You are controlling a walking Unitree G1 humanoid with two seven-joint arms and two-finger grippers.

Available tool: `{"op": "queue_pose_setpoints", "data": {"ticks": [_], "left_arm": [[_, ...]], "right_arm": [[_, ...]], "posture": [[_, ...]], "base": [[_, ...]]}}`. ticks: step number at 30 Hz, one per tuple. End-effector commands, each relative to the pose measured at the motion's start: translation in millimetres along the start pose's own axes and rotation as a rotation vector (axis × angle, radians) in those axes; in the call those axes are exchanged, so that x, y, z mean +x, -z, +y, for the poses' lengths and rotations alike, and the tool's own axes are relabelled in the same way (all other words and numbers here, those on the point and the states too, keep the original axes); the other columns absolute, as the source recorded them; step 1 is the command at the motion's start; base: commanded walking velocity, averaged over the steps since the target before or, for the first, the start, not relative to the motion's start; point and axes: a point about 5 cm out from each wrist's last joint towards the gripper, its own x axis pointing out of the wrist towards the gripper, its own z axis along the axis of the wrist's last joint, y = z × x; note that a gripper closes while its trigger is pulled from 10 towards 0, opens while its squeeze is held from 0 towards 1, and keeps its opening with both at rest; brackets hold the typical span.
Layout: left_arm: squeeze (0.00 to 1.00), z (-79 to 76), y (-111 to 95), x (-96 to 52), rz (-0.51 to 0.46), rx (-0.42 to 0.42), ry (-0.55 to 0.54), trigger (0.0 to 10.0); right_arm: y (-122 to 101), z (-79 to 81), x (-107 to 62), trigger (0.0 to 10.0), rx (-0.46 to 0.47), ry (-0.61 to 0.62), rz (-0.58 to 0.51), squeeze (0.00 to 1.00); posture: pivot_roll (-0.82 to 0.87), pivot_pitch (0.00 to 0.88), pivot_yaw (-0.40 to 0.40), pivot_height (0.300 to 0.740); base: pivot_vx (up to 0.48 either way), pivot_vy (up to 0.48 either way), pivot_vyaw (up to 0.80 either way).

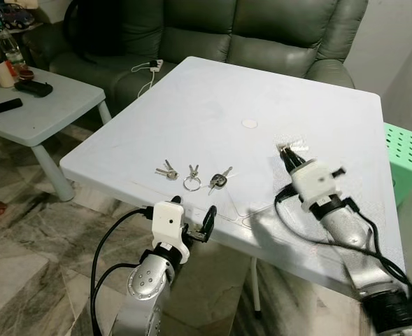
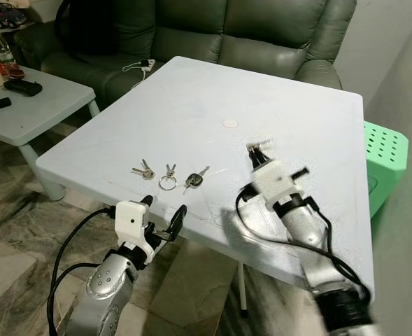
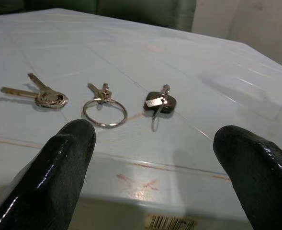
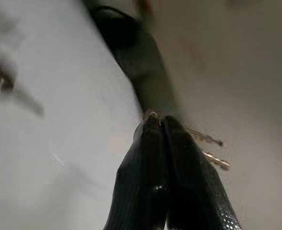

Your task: Hang keys on a hook

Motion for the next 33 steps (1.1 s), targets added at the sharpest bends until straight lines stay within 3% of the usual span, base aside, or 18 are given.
{"op": "queue_pose_setpoints", "data": {"ticks": [1,4,8,11,12,13,14,15,18,19,24,25,27,28,29,30,32,33], "left_arm": [[0.00,-7.3,-1,4.1,-0.007,-0.021,0.015,10.0],[0.00,-8.0,-1,4.4,-0.006,-0.025,0.016,10.0],[0.00,-8.7,-2,6.0,-0.011,-0.033,0.015,10.0],[0.00,-9.1,-2,6.5,-0.011,-0.037,0.016,10.0],[0.00,-9.5,-2,6.6,-0.012,-0.036,0.017,10.0],[0.00,-9.4,-2,7.0,-0.012,-0.034,0.017,10.0],[0.00,-9.2,-2,7.1,-0.012,-0.034,0.016,10.0],[0.00,-9.0,-3,7.4,-0.014,-0.038,0.015,10.0],[0.00,-9.6,-3,7.2,-0.015,-0.047,0.014,10.0],[0.00,-10.4,-2,7.4,-0.014,-0.048,0.016,10.0],[0.00,-11.2,-3,8.5,-0.016,-0.055,0.018,10.0],[0.00,-10.9,-3,8.9,-0.017,-0.065,0.014,10.0],[0.00,-9.3,-3,9.1,-0.017,-0.067,0.006,10.0],[0.00,-8.4,-2,8.8,-0.015,-0.069,-0.002,10.0],[0.00,-8.2,-2,8.7,-0.015,-0.071,-0.005,10.0],[0.00,-8.9,-2,8.6,-0.017,-0.075,-0.006,10.0],[0.00,-9.8,-3,8.9,-0.018,-0.072,-0.005,10.0],[0.00,-9.8,-3,8.9,-0.019,-0.072,-0.005,10.0]], "right_arm": [[-11,-3.9,5.0,10.0,-0.183,0.028,-0.076,0.00],[-10,-9.7,5.6,10.0,-0.253,0.052,-0.069,0.00],[4,-13.5,5.1,10.0,0.037,0.087,0.032,0.00],[9,2.5,5.6,10.0,0.288,-0.009,0.062,0.00],[7,6.5,5.5,10.0,0.235,-0.022,0.037,0.00],[0,15.3,3.7,10.0,-0.068,-0.127,-0.059,0.00],[-1,19.3,1.8,10.0,-0.201,-0.170,-0.099,0.00],[2,20.6,0.5,10.0,-0.246,-0.189,-0.101,0.00],[7,8.9,1.2,10.0,-0.207,-0.130,-0.080,0.00],[7,6.9,1.1,10.0,-0.278,-0.139,-0.093,0.00],[13,0.3,-0.7,10.0,-0.280,-0.174,-0.103,0.00],[17,-2.0,-0.4,10.0,-0.170,-0.155,-0.057,0.00],[31,-13.8,2.3,10.0,0.149,-0.018,0.075,0.00],[24,-4.1,1.7,10.0,-0.203,-0.158,-0.026,0.00],[21,3.2,-1.1,10.0,-0.365,-0.228,-0.088,0.00],[18,12.1,-4.6,10.0,-0.401,-0.291,-0.134,0.00],[20,1.4,-1.9,10.0,-0.235,-0.174,-0.068,0.00],[18,4.9,-3.3,10.0,-0.314,-0.221,-0.107,0.00]], "posture": [[-0.04,0.029,-0.063,0.740],[-0.04,0.028,-0.062,0.740],[-0.04,0.023,-0.064,0.740],[-0.05,0.020,-0.063,0.740],[-0.04,0.018,-0.064,0.740],[-0.04,0.017,-0.064,0.740],[-0.04,0.017,-0.064,0.740],[-0.05,0.016,-0.064,0.740],[-0.05,0.013,-0.063,0.740],[-0.05,0.014,-0.064,0.740],[-0.06,0.017,-0.063,0.740],[-0.06,0.026,-0.071,0.740],[-0.06,0.027,-0.072,0.740],[-0.06,0.027,-0.072,0.740],[-0.06,0.027,-0.072,0.740],[-0.06,0.033,-0.076,0.740],[-0.05,0.035,-0.079,0.740],[-0.05,0.035,-0.079,0.740]], "base": [[0.000,0.000,0.00],[0.000,0.000,0.00],[0.000,0.000,0.00],[0.000,0.000,0.00],[0.000,0.000,0.00],[0.000,0.000,0.00],[0.000,0.000,0.00],[0.000,0.000,0.00],[0.000,0.000,0.00],[0.000,0.000,0.00],[0.000,0.000,0.00],[0.000,0.000,0.00],[0.000,0.000,0.00],[0.000,0.000,0.00],[0.000,0.000,0.00],[0.000,0.000,0.00],[0.000,0.000,0.00],[0.000,0.000,0.00]]}}
